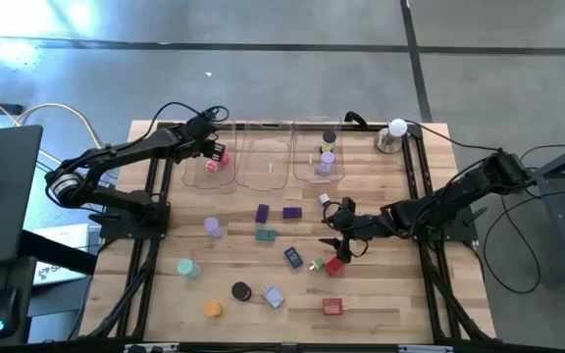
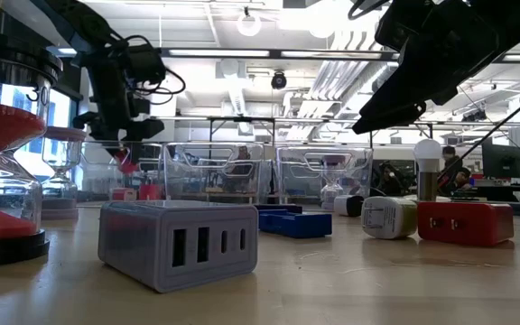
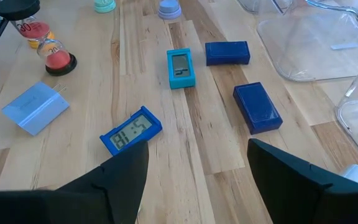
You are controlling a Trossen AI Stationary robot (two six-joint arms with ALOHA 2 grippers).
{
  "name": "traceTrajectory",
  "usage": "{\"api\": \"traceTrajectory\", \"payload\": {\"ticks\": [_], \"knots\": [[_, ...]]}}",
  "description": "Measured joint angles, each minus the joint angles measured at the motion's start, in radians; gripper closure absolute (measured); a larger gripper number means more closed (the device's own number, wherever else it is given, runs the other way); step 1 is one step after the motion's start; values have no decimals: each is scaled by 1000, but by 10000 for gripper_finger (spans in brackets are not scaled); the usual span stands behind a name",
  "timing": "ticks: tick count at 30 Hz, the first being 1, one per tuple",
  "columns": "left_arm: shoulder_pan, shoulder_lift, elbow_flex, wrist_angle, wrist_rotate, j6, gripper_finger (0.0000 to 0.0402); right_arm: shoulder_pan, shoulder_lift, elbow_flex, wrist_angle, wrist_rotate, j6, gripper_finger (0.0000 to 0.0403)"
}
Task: Pick & Place Office items
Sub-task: Put the pink charger adapter into the left transparent bin, then put the dark blue digital clock into the middle transparent bin
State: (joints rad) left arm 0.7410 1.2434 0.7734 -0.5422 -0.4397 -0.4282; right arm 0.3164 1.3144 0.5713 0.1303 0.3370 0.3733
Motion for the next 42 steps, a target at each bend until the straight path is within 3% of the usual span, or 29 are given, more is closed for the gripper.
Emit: {"api": "traceTrajectory", "payload": {"ticks": [7, 17, 25, 29, 34, 42], "knots": [[0, 0, 0, 0, 1, 49, 215, 0, 0, 0, 0, 0, 0, 141], [0, 0, 0, 5, -4, 45, 117, 0, 0, 0, -7, -6, -3, 141], [-34, -16, 14, 51, -2, 98, 111, 0, 0, 0, -38, -38, -37, 141], [-91, -69, 38, 57, -3, 149, 111, 4, 0, -1, -83, -126, -80, 141], [-198, -182, 45, 81, -3, 177, 111, 26, -6, -1, -89, -143, -101, 141], [-454, -280, 45, 83, 27, 116, 111, 74, -151, 0, -101, -240, -109, 141]]}}
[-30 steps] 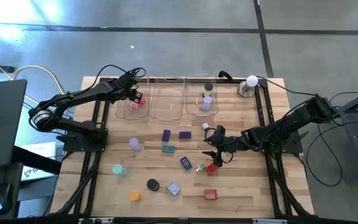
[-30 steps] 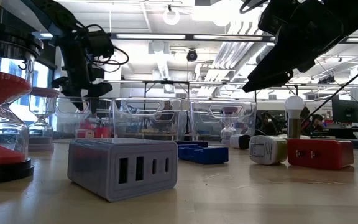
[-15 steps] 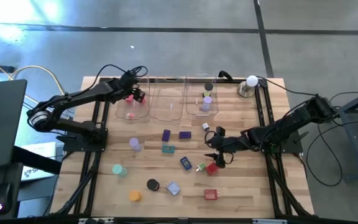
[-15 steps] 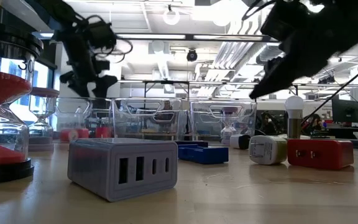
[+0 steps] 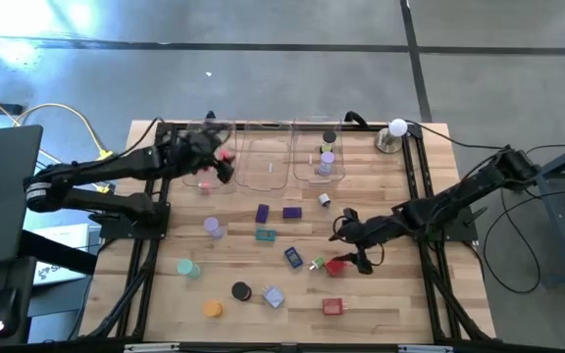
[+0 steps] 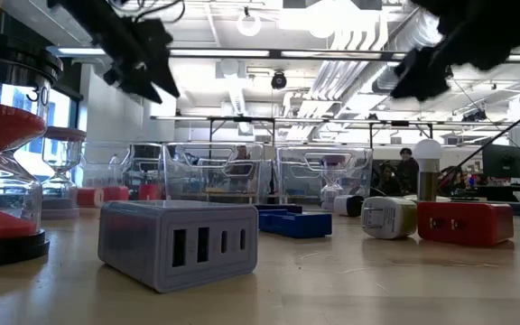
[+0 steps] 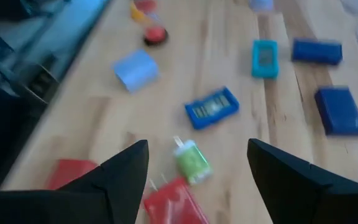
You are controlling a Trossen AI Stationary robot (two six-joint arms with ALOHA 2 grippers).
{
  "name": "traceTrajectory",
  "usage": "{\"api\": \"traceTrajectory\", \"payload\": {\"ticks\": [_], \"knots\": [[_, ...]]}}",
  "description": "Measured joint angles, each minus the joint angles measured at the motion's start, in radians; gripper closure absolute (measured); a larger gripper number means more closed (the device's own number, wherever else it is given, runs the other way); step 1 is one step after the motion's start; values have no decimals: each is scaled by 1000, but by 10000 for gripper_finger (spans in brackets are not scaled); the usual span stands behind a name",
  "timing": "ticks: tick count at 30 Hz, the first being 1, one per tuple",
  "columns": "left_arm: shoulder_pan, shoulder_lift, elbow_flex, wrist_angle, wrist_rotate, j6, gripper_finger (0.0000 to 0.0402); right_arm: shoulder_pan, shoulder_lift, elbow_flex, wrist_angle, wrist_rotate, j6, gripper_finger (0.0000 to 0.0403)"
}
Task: Pick & Place Office items
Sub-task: Put the dark blue digital clock into the middle transparent bin
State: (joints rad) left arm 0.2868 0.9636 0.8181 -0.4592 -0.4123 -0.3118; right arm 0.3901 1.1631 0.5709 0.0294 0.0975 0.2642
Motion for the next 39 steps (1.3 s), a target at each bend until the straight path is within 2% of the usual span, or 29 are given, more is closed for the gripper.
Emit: {"api": "traceTrajectory", "payload": {"ticks": [6, 11, 14, 18, 22, 27, 31, 35, 39], "knots": [[-233, 2, 0, 136, -23, 19, 111, 36, -99, 0, 3, -9, -33, 141], [-410, 5, 0, 264, -38, 79, 111, 73, -139, 0, 5, -77, -129, 141], [-497, 6, 0, 292, -60, 80, 111, 94, -140, 3, -4, -28, -126, 141], [-595, 10, 0, 296, -137, 79, 111, 108, -126, 65, -113, 48, -104, 141], [-667, 32, 0, 297, -202, 72, 111, 108, -62, 169, -237, 64, -92, 141], [-719, 76, 0, 304, -244, 63, 111, 76, 59, 272, -411, 147, -82, 141], [-749, 126, 0, 359, -249, 53, 111, 15, 143, 302, -442, 156, 22, 141], [-778, 180, 0, 447, -248, 83, 111, -50, 194, 303, -440, 68, 72, 141], [-783, 197, 0, 453, -248, 86, 111, -85, 221, 303, -432, -54, 72, 141]]}}
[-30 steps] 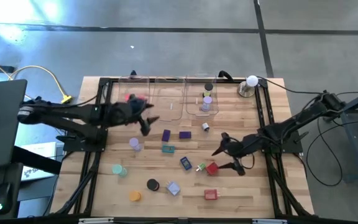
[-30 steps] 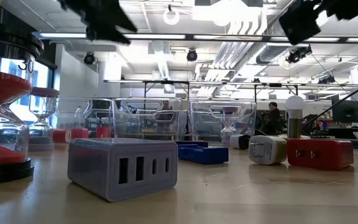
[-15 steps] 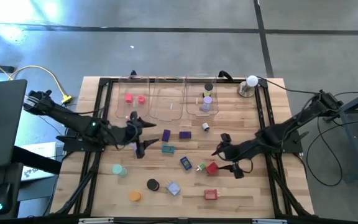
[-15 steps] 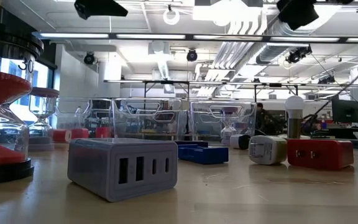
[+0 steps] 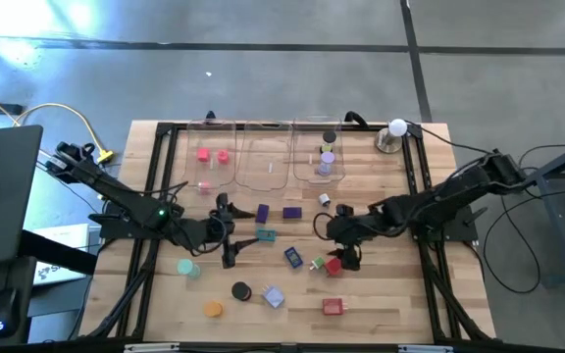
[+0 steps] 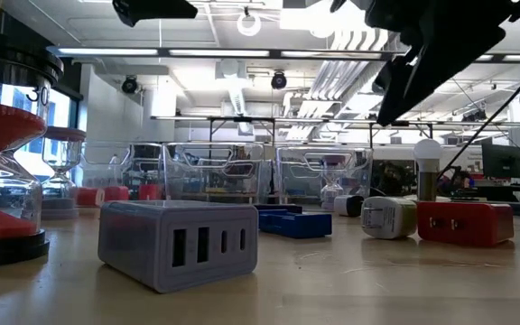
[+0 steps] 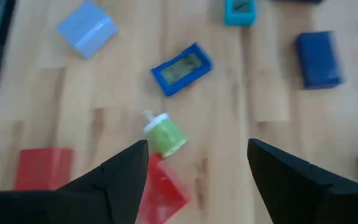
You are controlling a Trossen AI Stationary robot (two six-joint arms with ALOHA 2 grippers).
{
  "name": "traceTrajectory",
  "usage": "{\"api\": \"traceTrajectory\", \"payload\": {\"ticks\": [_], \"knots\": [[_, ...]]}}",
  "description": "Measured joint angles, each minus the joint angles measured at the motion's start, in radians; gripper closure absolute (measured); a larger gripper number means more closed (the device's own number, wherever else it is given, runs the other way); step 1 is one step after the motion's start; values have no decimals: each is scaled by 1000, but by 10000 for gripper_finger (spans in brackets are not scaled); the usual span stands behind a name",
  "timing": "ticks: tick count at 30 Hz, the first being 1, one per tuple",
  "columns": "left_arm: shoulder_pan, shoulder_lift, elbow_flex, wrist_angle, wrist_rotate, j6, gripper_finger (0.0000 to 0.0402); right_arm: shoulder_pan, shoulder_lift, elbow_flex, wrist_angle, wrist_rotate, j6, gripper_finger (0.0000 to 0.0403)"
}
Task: Pick & Place Office items
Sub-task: Put the dark blue digital clock into the middle transparent bin
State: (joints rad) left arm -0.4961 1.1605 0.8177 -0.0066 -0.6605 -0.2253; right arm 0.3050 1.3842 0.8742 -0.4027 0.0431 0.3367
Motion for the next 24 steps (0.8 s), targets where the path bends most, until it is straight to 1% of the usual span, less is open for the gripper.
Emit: {"api": "traceTrajectory", "payload": {"ticks": [3, 6, 10, 13, 16, 19, 21, 24], "knots": [[0, 0, 0, -8, 0, -15, 111, -6, 17, 0, 26, -46, 10, 141], [0, 0, 0, -11, 0, -15, 111, 8, 31, 0, 59, -46, 24, 141], [5, 0, 0, -12, 0, -15, 111, 24, 63, 0, 125, -7, -24, 141], [11, 0, 0, -13, 0, -15, 111, 9, 86, 0, 255, 56, -35, 141], [11, 0, 0, -13, 0, -15, 111, -26, 104, 10, 346, 55, -103, 141], [10, 0, 0, -12, 1, -16, 111, -58, 123, 21, 321, 51, -203, 141], [9, 0, 0, -12, 1, -17, 111, -87, 147, 39, 327, 41, -228, 141], [6, 0, 0, -14, 1, -31, 111, -128, 192, 58, 283, 37, -238, 141]]}}
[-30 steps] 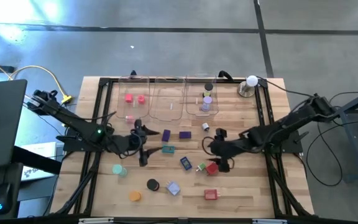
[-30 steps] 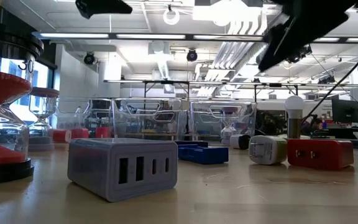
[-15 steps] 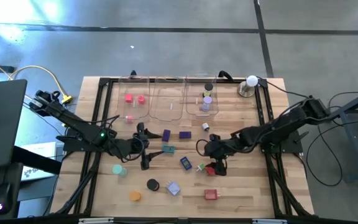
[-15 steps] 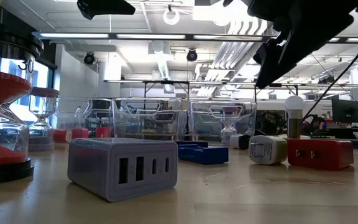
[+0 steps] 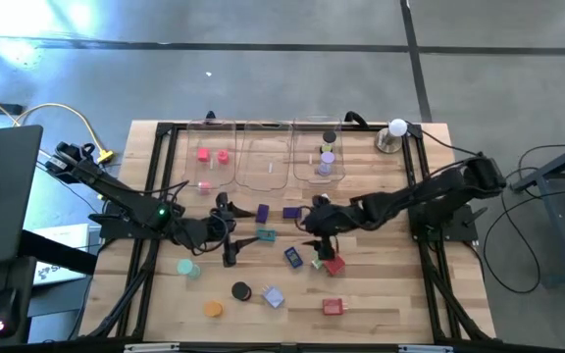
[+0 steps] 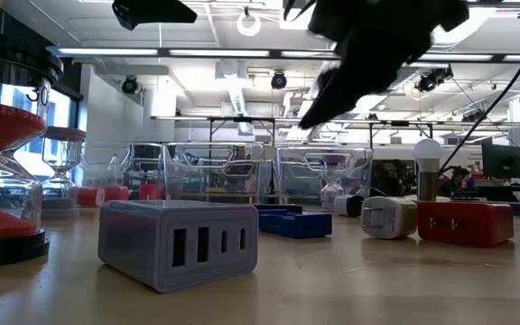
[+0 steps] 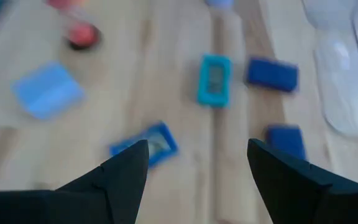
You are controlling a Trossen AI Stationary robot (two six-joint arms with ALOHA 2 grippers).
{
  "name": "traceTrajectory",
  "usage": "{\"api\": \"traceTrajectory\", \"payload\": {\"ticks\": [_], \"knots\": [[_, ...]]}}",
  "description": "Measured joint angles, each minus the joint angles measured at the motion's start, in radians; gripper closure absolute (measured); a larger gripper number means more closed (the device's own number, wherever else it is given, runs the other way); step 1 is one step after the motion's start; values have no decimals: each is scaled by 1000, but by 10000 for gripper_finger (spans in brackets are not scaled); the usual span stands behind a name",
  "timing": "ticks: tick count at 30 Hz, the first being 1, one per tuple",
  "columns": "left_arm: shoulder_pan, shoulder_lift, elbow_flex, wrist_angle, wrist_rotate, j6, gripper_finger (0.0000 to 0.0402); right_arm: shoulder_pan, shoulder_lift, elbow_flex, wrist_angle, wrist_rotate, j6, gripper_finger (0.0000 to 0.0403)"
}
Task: Pick & Place Office items
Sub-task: Put the dark blue digital clock into the middle transparent bin
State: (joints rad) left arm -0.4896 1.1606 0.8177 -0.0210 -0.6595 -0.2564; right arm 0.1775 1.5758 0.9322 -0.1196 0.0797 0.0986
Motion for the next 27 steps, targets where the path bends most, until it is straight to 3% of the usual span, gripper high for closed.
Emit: {"api": "traceTrajectory", "payload": {"ticks": [3, 9, 27], "knots": [[0, 0, 0, -2, 2, -3, 111, -27, 62, 18, 3, 30, -56, 141], [0, 0, -1, -5, 1, 5, 111, -46, 167, 33, 46, 186, -152, 141], [0, 0, -1, -8, 0, 22, 111, -148, 266, 35, 84, 145, -155, 141]]}}
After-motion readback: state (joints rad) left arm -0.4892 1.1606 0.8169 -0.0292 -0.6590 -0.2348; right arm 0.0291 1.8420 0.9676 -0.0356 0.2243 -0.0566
